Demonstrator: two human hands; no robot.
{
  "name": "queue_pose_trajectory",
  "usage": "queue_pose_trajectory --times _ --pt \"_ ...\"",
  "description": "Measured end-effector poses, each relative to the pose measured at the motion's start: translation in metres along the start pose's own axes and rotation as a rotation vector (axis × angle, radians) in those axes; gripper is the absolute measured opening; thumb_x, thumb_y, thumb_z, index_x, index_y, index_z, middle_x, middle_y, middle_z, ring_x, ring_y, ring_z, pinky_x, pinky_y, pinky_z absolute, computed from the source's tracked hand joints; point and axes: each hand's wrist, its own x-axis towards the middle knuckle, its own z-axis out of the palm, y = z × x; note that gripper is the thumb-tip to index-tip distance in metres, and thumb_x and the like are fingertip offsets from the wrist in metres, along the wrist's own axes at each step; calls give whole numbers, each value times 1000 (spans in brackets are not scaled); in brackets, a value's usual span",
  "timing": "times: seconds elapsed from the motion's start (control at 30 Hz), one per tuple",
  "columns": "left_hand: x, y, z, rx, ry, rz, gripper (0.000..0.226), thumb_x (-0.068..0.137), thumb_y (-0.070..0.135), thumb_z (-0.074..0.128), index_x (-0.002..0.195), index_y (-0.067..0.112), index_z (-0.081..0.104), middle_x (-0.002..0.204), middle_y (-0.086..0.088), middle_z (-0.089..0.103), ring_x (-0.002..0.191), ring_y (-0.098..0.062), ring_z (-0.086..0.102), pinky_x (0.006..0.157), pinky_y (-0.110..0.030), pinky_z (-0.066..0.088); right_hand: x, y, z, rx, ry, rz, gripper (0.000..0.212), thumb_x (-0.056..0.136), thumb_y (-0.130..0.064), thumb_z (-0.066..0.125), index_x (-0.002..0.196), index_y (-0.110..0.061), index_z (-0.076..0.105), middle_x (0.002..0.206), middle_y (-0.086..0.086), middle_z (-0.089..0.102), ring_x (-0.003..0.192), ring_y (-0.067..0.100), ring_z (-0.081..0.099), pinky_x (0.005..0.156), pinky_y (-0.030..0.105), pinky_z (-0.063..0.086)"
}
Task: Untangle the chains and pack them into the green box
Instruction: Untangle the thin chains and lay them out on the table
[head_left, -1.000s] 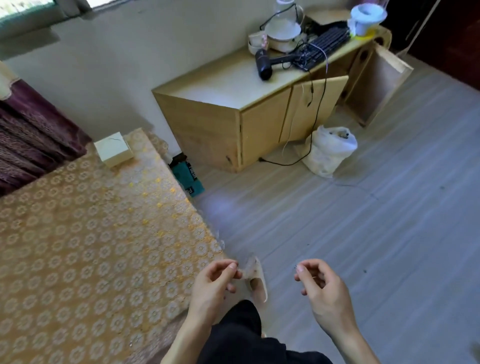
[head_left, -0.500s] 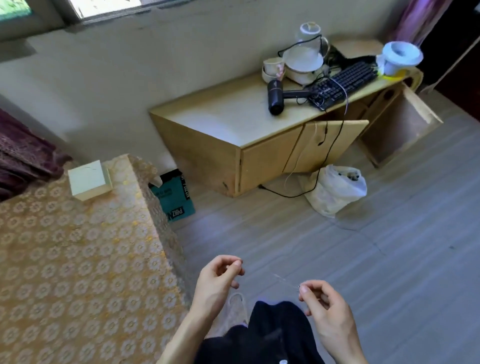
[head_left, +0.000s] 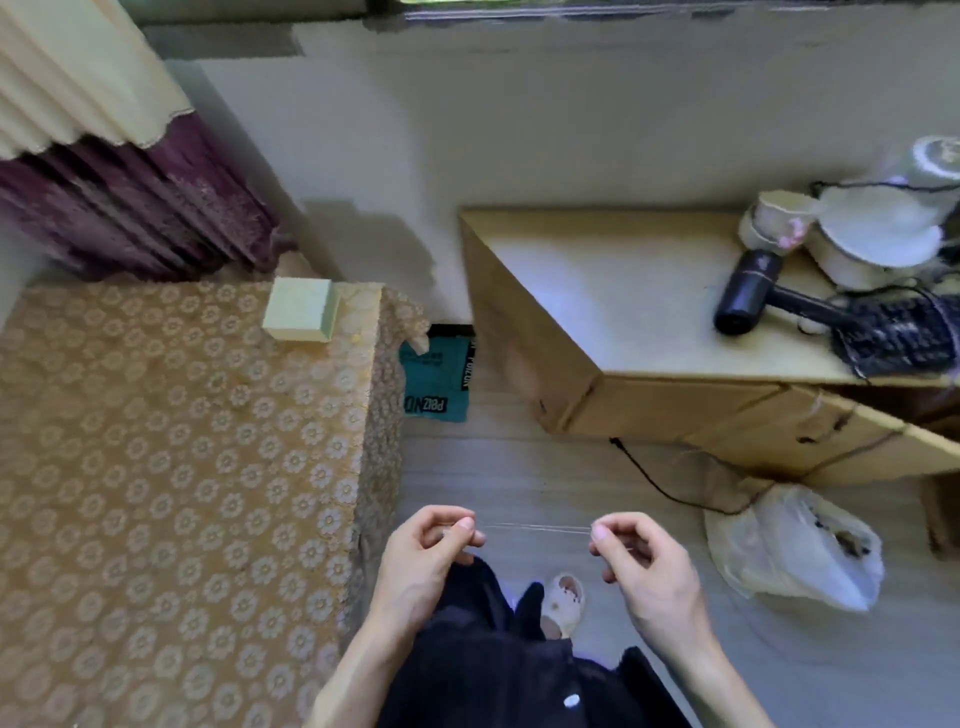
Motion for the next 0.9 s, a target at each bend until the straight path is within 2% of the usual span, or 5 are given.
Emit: queue_pose_trajectory --times 0.2,0.47,0.57,0.77,0.9 --pt "41 13 -26 -158 208 -55 7 96 14 66 98 12 72 84 -8 77 68 -11 68 62 -13 49 83 -56 39 -145 -207 -78 15 92 -19 69 82 -29 71 78 -2 72 75 17 68 74 42 59" --pt "126 39 -87 -363 374 -104 7 96 8 65 99 9 71 84 -12 77 76 -15 71 73 -23 55 159 -121 125 -313 -393 -82 16 91 -20 69 81 -33 70 76 -1 72 67 15 65 72 31 56" --pt "154 51 -111 -385 418 -109 7 96 12 66 100 12 72 85 -9 78 82 -19 72 85 -36 55 183 -142 155 -378 -469 -62 16 91 -19 71 80 -32 70 74 0 72 61 10 61 74 37 55" --pt "198 72 -140 -451 543 -140 7 95 14 67 98 16 72 85 -4 78 78 -13 72 74 -21 54 241 -186 212 -479 -601 -81 14 90 -21 71 80 -30 71 76 2 72 64 11 62 73 35 55" --pt "225 68 -148 -526 652 -231 7 95 16 67 99 17 74 86 -4 78 78 -20 73 79 -31 56 289 -208 257 -605 -759 -112 8 92 -28 68 84 -28 71 81 -5 73 75 14 67 77 36 56"
